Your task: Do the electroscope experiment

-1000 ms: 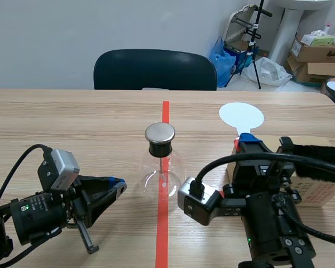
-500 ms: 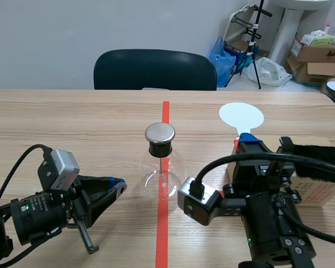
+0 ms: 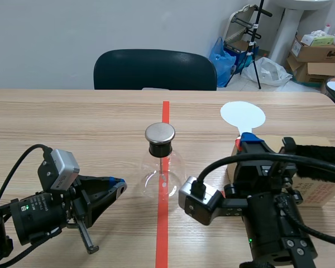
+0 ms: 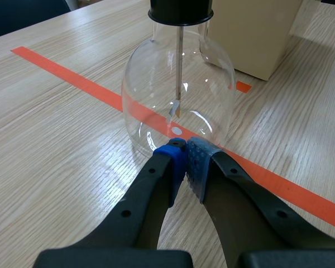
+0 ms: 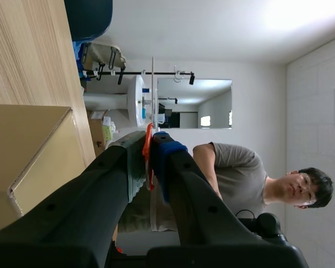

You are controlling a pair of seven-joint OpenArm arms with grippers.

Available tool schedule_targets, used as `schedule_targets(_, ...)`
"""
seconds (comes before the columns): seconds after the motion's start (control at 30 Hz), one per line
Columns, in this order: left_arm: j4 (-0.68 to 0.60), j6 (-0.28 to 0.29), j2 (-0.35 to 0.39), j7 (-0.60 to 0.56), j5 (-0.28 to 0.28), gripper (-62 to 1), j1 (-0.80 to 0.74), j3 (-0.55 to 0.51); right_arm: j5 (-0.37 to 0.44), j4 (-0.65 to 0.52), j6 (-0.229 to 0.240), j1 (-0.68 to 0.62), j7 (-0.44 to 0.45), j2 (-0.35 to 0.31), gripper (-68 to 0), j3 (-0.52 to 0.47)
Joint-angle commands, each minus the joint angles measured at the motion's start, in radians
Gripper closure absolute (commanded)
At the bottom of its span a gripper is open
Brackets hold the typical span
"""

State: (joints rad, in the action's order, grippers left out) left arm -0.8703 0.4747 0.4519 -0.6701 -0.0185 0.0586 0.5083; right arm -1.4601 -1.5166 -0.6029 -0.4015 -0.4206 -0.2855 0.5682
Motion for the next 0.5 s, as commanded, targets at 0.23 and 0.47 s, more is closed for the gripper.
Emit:
schedule_targets(0.23, -0.024, 0.003, 0.001, -0.014, -0.006, -3.2, 0.003, -0.004, -0.001, -0.017, -0.091, -0.087, 0.044, -0.005, -1.1, -0.127)
schedule_targets(0.47, -0.027, 0.014, 0.034, -0.066, -0.007, -3.2, -0.009, -0.005, 0.014, -0.023, -0.180, -0.138, 0.176, -0.005, -1.1, -0.222)
